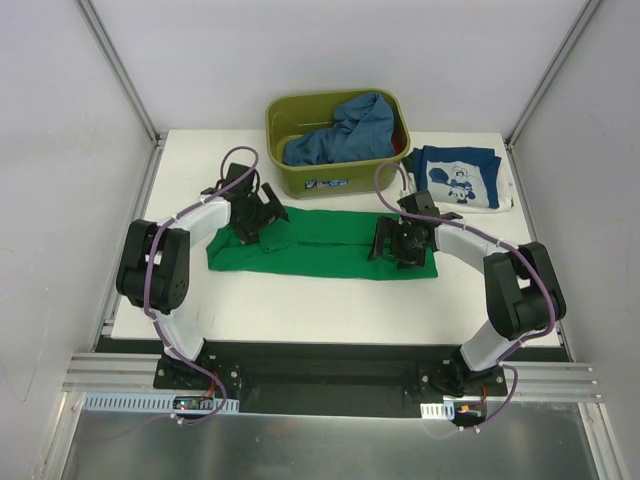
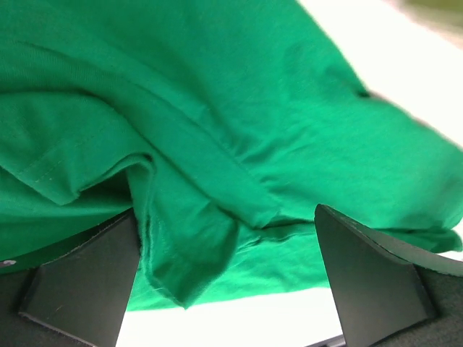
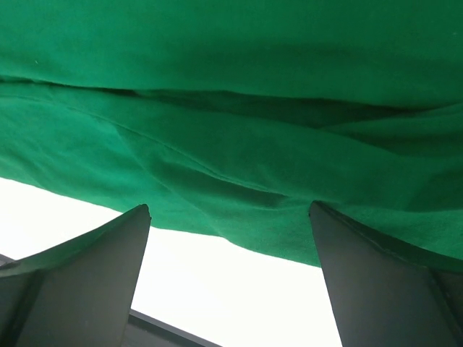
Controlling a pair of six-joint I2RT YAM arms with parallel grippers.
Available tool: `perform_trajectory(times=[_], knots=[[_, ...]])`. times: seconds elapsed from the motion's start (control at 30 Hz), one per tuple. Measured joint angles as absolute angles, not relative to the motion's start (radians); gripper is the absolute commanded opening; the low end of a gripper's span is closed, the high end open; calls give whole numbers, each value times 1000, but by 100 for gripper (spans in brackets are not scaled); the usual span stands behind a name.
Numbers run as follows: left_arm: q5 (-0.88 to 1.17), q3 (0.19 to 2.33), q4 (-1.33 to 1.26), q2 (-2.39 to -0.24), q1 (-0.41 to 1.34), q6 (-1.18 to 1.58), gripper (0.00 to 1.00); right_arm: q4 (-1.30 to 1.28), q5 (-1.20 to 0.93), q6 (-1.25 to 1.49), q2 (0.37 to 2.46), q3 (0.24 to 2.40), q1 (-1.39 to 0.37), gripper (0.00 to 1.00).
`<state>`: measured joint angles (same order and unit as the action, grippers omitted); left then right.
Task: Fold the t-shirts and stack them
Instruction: Fold the other side of the tshirt into a rectangle
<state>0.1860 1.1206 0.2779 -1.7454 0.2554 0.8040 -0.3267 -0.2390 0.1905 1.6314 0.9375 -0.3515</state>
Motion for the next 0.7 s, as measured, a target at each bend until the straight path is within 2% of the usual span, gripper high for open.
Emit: perform_trajectory(times=[0.27, 0.7], knots=[[160, 1272, 257, -1866, 254, 799, 99, -327, -230, 191, 1632, 937, -352, 97], [19, 1378, 239, -1864, 253, 645, 99, -332, -205, 187, 1622, 936, -354, 97]])
